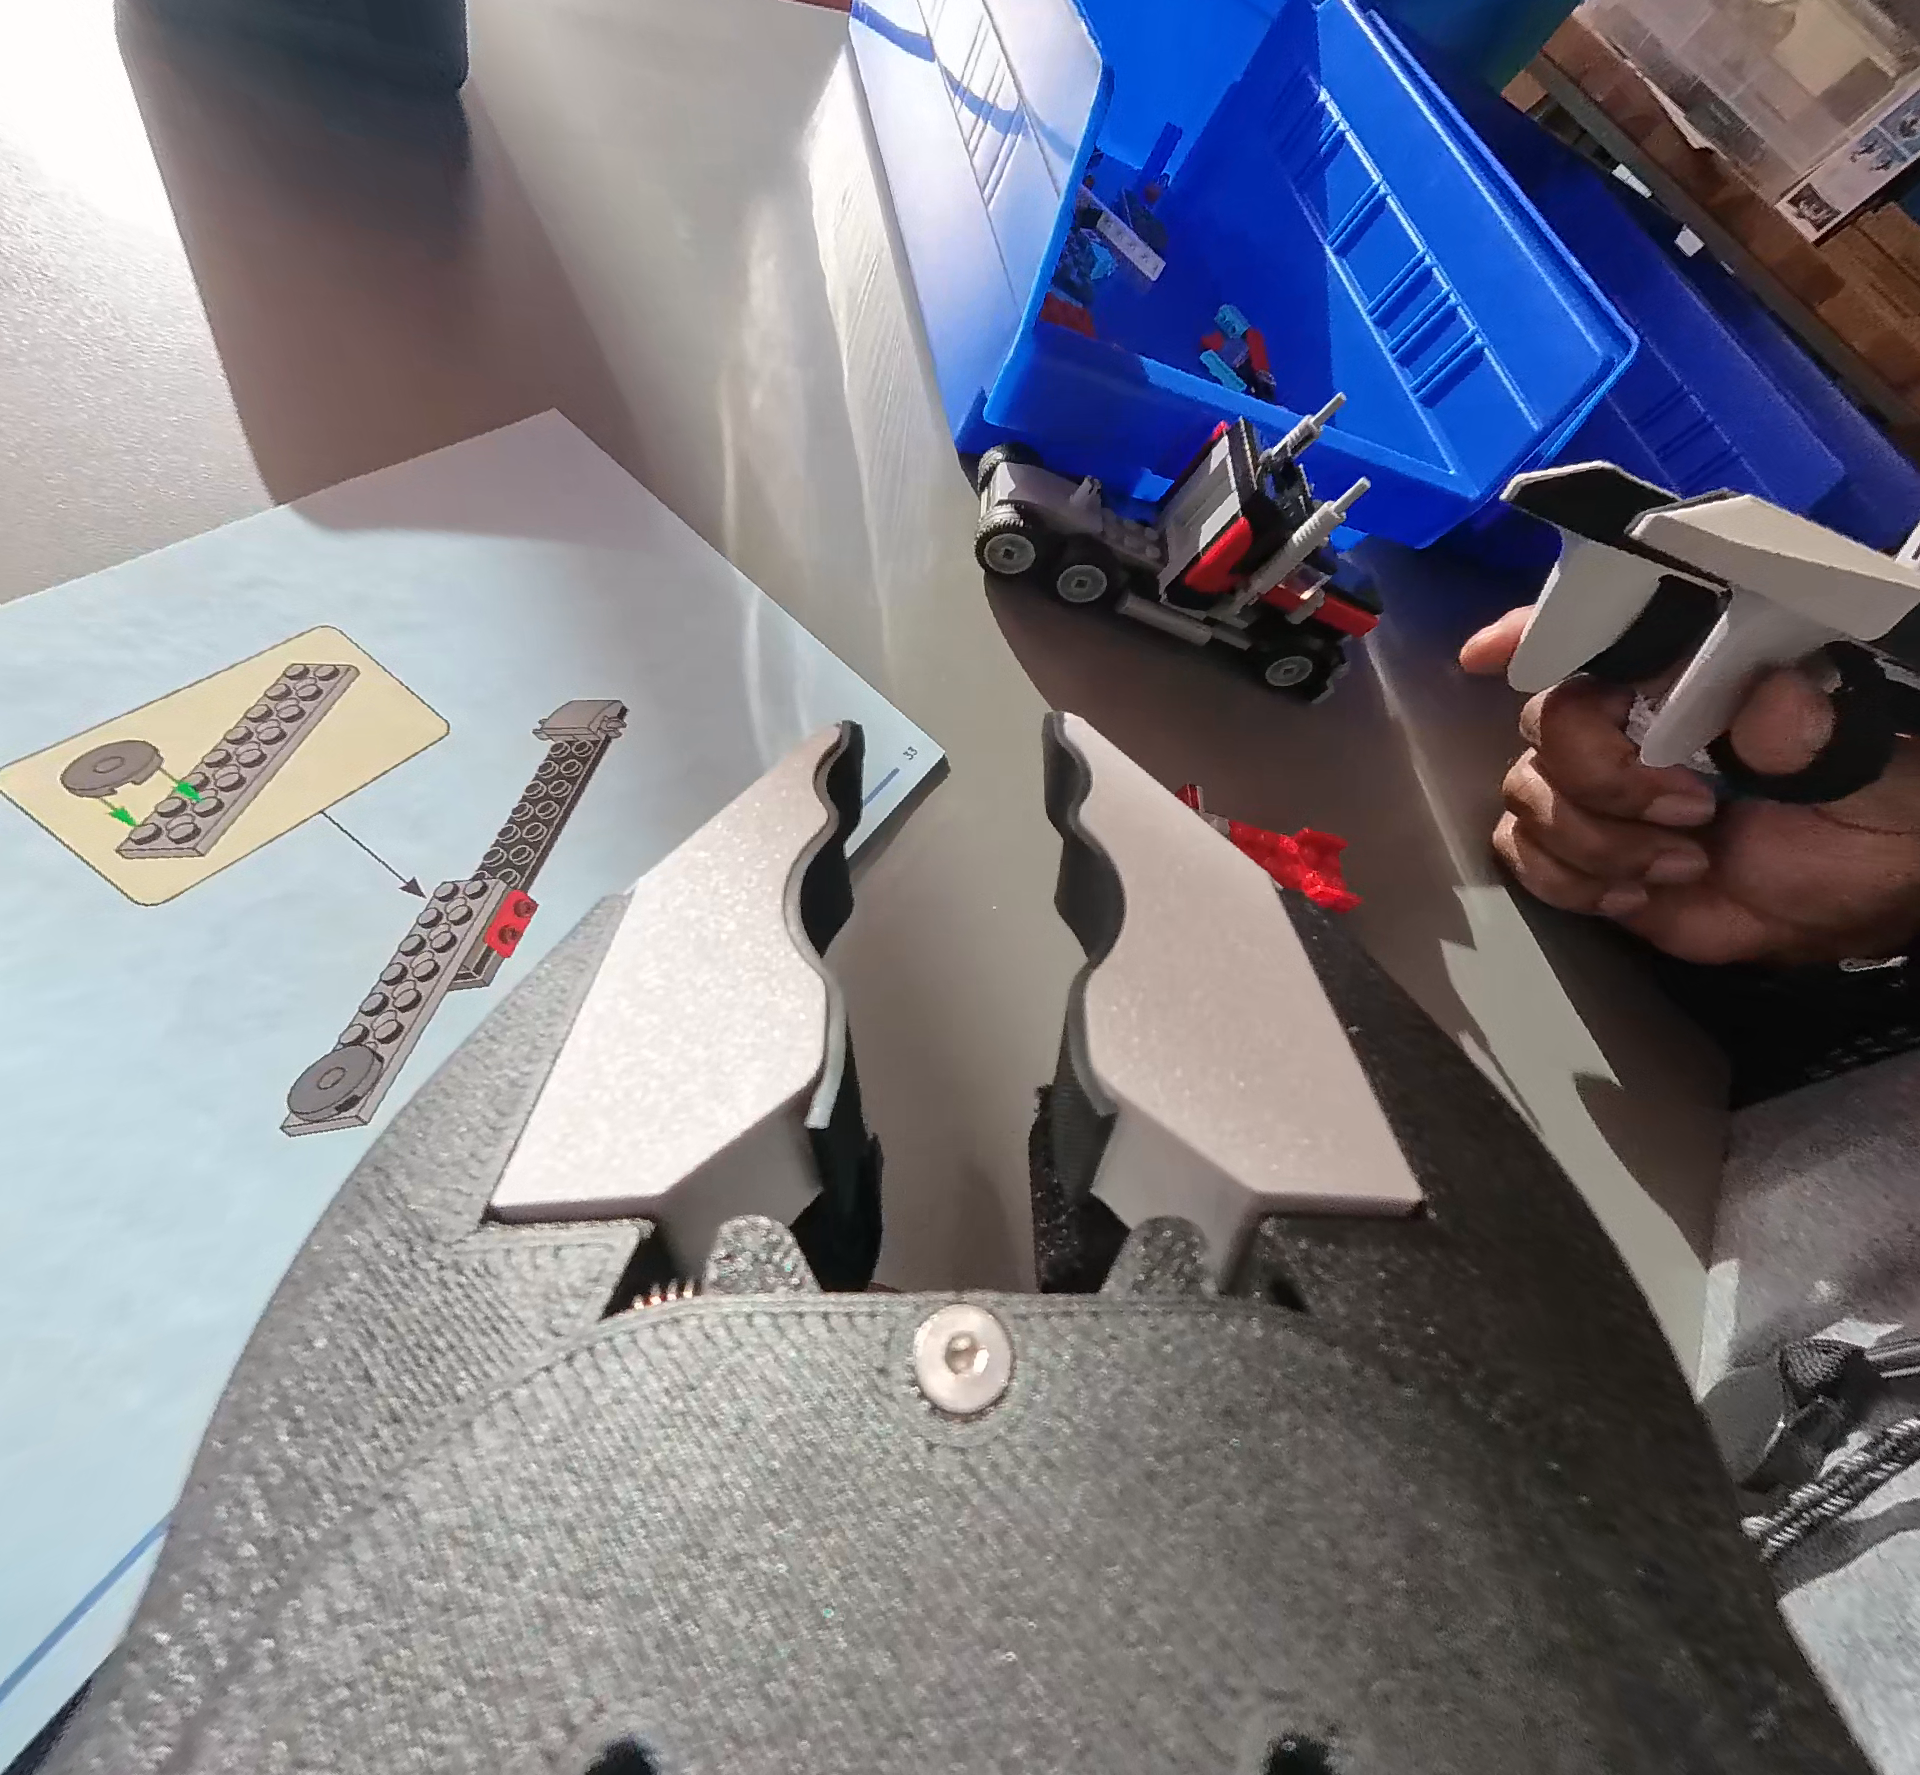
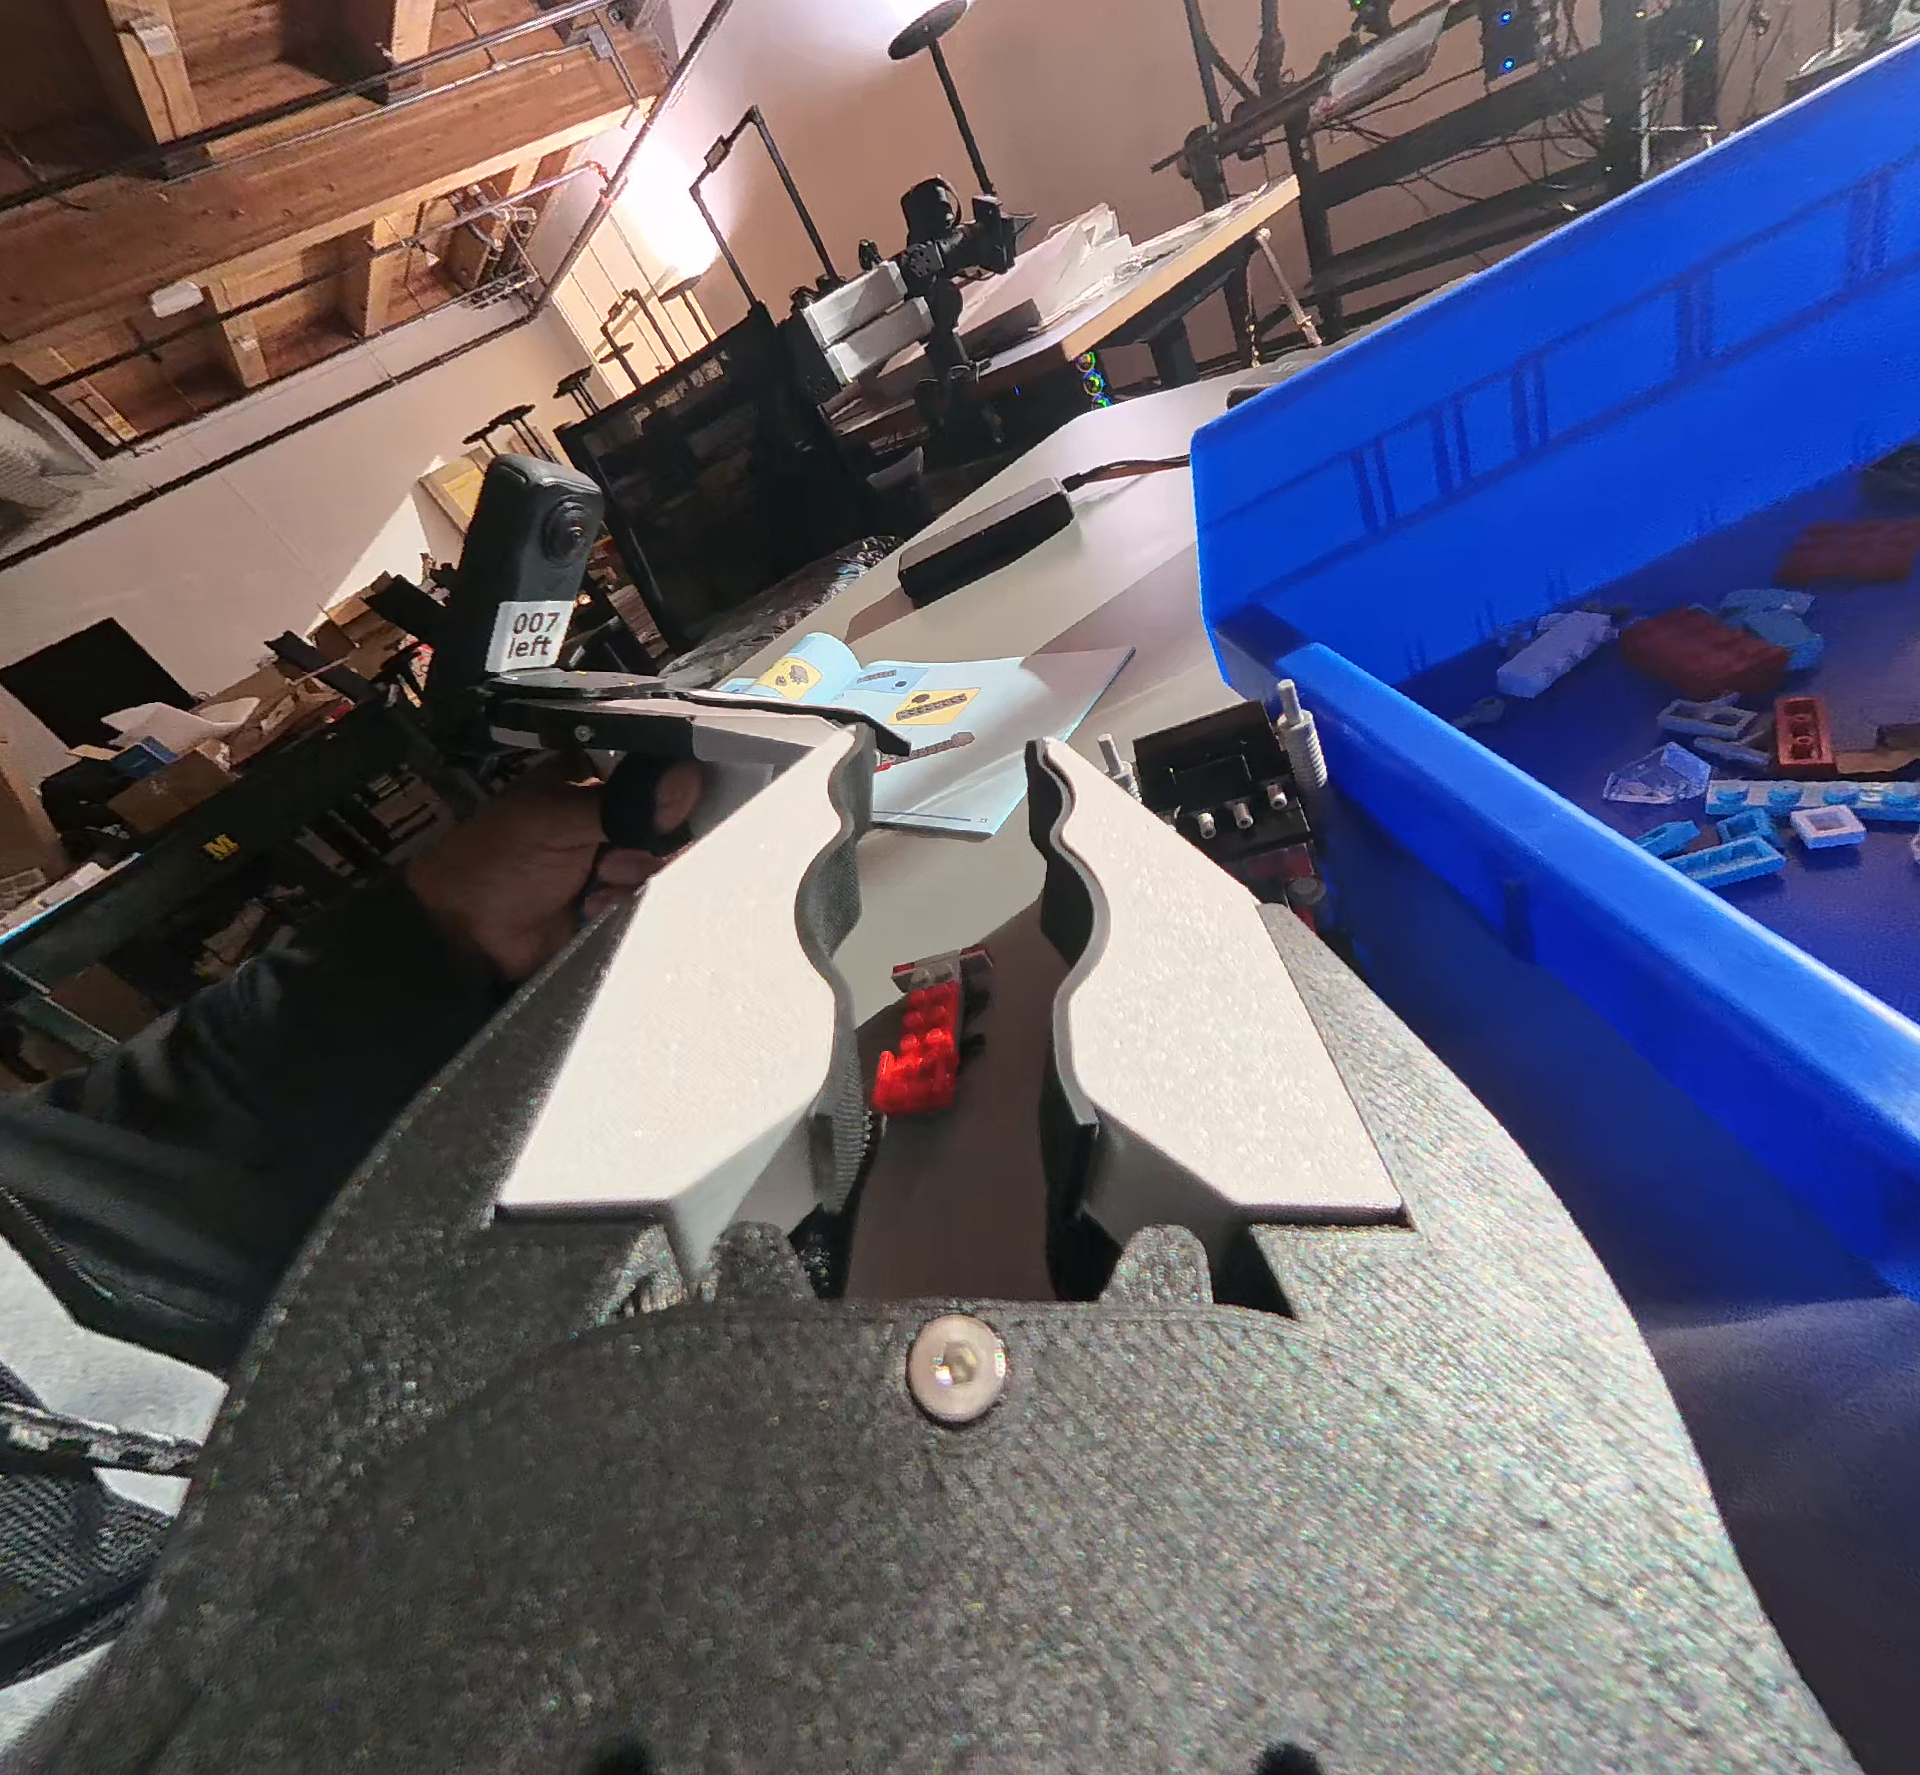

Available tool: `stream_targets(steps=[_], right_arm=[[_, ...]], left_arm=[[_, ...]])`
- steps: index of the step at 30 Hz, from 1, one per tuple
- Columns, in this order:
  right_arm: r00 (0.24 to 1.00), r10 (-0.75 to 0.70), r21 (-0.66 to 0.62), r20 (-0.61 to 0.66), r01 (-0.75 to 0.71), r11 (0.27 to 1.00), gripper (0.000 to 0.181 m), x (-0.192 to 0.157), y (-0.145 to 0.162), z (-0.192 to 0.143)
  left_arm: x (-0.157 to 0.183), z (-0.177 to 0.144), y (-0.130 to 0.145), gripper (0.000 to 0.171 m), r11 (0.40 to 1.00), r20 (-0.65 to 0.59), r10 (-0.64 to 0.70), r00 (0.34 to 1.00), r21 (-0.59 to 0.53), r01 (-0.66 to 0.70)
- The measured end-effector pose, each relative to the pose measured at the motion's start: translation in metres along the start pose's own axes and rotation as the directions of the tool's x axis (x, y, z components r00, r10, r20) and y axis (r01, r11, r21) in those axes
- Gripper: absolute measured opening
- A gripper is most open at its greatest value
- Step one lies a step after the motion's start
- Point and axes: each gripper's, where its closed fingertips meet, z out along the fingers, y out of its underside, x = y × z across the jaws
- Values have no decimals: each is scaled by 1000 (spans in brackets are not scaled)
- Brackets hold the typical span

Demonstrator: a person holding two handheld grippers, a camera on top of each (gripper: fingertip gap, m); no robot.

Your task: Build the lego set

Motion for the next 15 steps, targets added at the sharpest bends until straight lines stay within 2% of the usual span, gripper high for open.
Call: stream_targets(steps=[8, 12, 15], right_arm=[[999, -38, -6, 22, 38, 999, 31, 2, -4, -14], [986, -142, -68, 83, 148, 987, 32, 2, -19, -57], [970, -227, -157, 90, 239, 958, 32, 19, -50, -107]], left_arm=[[0, 1, 3, 36, 1000, 4, -5, 1000, -19, 5], [2, 2, 6, 36, 999, -7, 12, 1000, -44, -12], [4, 4, 8, 36, 998, -22, 22, 1000, -62, -23]])
